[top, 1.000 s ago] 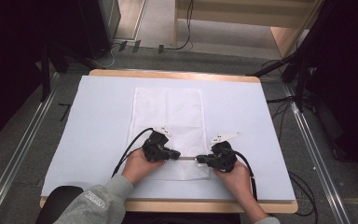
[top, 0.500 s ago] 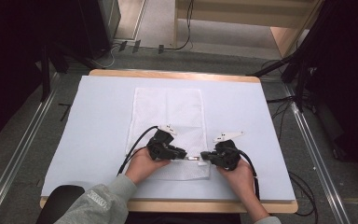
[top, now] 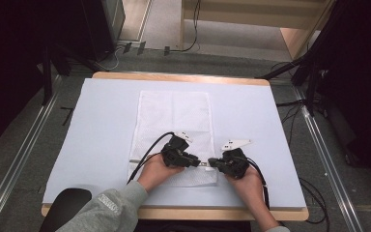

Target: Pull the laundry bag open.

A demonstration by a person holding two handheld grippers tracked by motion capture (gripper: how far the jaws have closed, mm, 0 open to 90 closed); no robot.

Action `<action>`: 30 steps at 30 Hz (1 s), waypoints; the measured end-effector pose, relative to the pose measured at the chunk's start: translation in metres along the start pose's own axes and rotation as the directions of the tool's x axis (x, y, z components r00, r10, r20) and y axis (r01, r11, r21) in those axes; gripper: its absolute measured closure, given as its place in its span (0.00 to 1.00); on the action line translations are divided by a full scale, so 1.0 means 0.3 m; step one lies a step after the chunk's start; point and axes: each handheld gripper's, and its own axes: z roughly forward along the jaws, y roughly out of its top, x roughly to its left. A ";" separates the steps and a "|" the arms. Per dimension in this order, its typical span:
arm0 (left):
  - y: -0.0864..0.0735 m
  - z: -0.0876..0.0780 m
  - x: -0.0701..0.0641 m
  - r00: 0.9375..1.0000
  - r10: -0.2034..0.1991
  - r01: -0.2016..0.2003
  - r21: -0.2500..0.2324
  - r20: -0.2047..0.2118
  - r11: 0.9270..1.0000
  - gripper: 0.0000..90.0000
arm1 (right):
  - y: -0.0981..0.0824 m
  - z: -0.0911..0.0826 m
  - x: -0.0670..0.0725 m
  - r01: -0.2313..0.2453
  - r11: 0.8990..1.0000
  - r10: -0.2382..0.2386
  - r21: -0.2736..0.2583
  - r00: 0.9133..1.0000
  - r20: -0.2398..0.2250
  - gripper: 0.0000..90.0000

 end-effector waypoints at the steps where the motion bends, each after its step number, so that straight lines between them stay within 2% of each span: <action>1: 0.000 0.004 -0.005 1.000 0.006 -0.005 0.003 -0.004 1.000 0.84 | 0.000 0.000 0.000 0.001 1.000 -0.001 -0.001 1.000 0.000 1.00; 4: 0.002 0.009 -0.016 1.000 0.015 -0.015 0.006 0.012 1.000 0.86 | -0.001 0.000 0.003 0.004 1.000 -0.004 -0.002 1.000 0.006 1.00; 9: -0.002 0.021 -0.026 0.999 0.032 -0.032 0.011 0.013 0.999 0.89 | -0.001 -0.001 0.003 -0.001 1.000 0.001 -0.001 1.000 0.007 1.00; 14: -0.002 0.034 -0.026 1.000 0.027 -0.027 -0.009 0.012 1.000 0.93 | -0.001 -0.001 0.005 -0.001 1.000 0.001 -0.001 1.000 0.009 1.00; 21: -0.001 0.033 -0.019 0.999 0.028 -0.028 -0.001 0.018 1.000 0.96 | -0.001 -0.001 0.005 0.001 1.000 -0.001 0.000 1.000 0.010 1.00; 28: 0.001 0.032 -0.013 0.999 0.001 -0.001 0.001 0.036 1.000 0.97 | -0.001 -0.001 0.006 0.001 1.000 -0.001 0.000 1.000 0.010 1.00; 30: 0.001 0.031 -0.010 0.999 -0.001 0.001 0.004 0.039 1.000 0.98 | -0.001 0.000 0.008 0.015 1.000 -0.015 -0.001 1.000 0.015 1.00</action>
